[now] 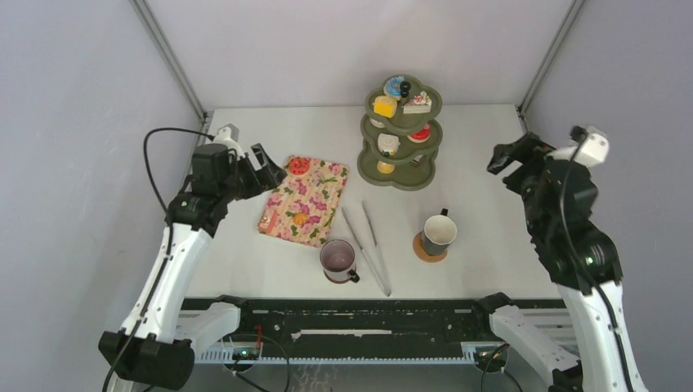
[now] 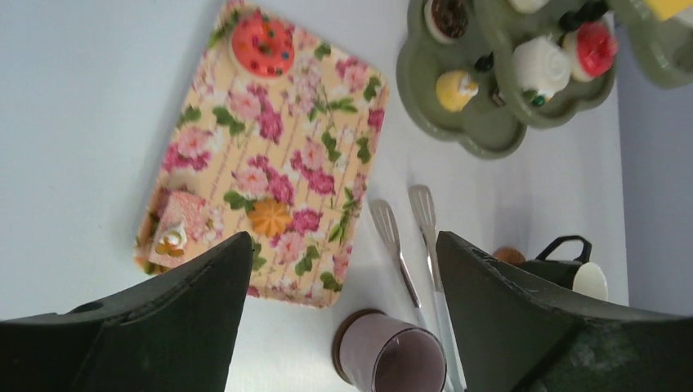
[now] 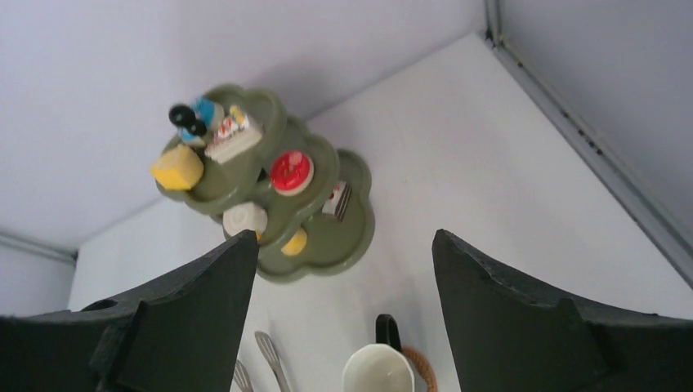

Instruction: Serve the afternoon tea

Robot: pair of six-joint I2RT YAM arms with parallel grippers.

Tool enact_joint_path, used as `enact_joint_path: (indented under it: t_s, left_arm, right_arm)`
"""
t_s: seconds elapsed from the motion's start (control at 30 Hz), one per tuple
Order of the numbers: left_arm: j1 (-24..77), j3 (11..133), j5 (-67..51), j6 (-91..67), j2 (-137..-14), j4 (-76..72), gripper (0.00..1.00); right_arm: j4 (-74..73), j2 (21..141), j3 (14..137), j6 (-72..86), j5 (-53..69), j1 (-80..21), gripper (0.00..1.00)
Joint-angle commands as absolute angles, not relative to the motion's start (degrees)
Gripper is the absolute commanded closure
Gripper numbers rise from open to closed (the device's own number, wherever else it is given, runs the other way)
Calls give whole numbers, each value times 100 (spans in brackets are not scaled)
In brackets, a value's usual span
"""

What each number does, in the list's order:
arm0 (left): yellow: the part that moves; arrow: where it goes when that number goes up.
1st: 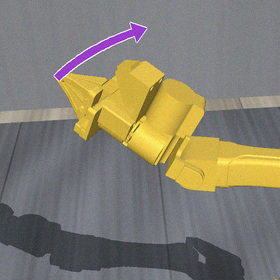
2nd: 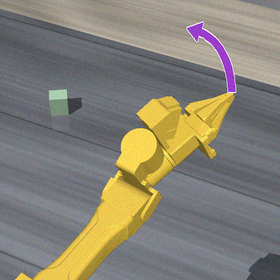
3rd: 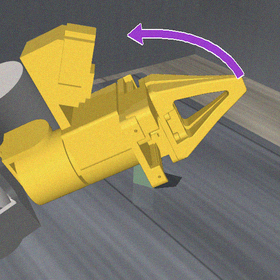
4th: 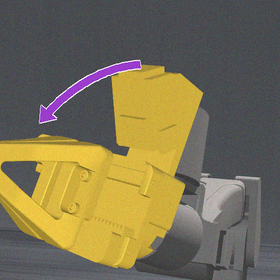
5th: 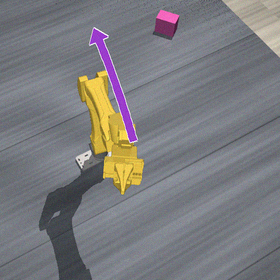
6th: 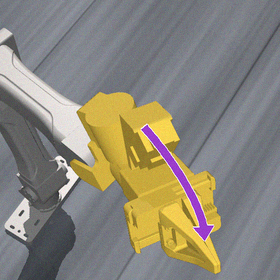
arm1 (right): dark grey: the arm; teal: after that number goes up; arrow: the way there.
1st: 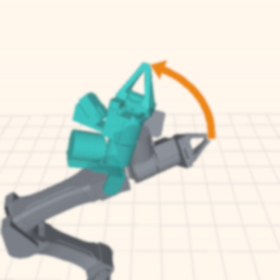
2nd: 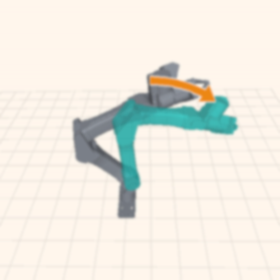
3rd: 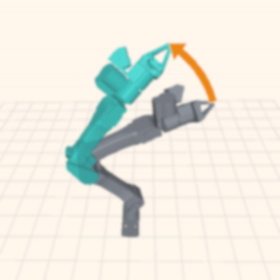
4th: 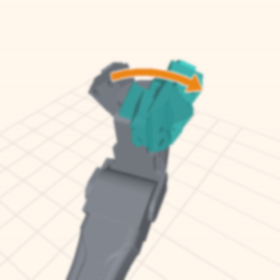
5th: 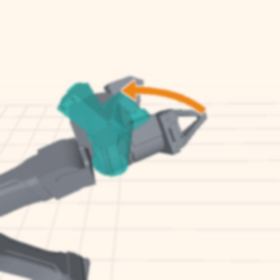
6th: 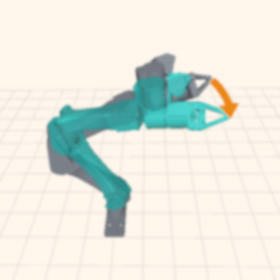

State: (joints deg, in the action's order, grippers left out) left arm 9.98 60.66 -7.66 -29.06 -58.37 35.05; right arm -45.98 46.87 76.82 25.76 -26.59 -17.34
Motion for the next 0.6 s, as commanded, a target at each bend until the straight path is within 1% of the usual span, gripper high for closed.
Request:
enact_joint_path:
  t_s: [0.0,0.17,0.37,0.57]
  left_arm:
    - [951,6627,-196,-2476,-5366,3579,12]
    - [950,6524,346,-2371,-4768,3511,11]
    - [958,6096,612,-2381,-4084,3063,11]
    - [955,6039,921,-2424,-3895,2938,11]
  right_arm:
    - [-4169,4383,7472,2377,-3574,-1731,15]
    - [-4451,4155,7334,2643,-3687,-1724,14]
    - [-4330,4126,7116,2673,-3756,-1700,14]
    - [-4324,4155,7101,2704,-3735,-1674,14]
